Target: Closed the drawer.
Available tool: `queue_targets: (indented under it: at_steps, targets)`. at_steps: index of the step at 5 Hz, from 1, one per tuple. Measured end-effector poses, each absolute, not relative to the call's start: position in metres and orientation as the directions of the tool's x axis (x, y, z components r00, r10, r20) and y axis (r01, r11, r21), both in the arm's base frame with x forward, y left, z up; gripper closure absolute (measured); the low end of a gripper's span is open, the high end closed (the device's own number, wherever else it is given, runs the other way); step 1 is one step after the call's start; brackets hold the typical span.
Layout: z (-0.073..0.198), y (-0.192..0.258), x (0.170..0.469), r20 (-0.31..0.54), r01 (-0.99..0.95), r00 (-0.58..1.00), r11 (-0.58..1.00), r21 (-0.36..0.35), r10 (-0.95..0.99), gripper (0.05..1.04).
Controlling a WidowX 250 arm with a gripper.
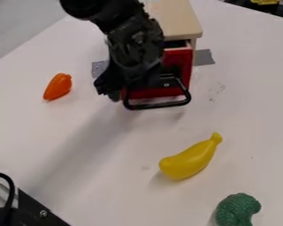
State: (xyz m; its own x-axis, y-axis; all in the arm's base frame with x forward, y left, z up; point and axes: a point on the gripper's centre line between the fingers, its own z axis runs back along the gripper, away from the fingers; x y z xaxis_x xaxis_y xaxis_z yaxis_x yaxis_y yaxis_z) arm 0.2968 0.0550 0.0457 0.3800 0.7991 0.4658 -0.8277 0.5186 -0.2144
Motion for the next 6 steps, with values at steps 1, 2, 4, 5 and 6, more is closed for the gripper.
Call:
queue_targets:
  at_steps: [1, 2, 4, 5, 6]
  targets:
    - [0.042, 0.062, 0.307, 0.488, -0.838, 0.361, 0.506, -0.206, 0.795, 0.097]
    - [0.043, 0.065, 0.313, 0.512, -0.836, 0.347, 0.506, -0.211, 0.786, 0.097]
    - [0.042, 0.058, 0.298, 0.402, -0.837, 0.427, 0.522, -0.164, 0.81, 0.095]
    - [0.062, 0.048, 0.29, 0.354, -0.818, 0.463, 0.546, -0.183, 0.813, 0.095]
    - [0.084, 0.039, 0.282, 0.322, -0.798, 0.484, 0.561, -0.221, 0.814, 0.095]
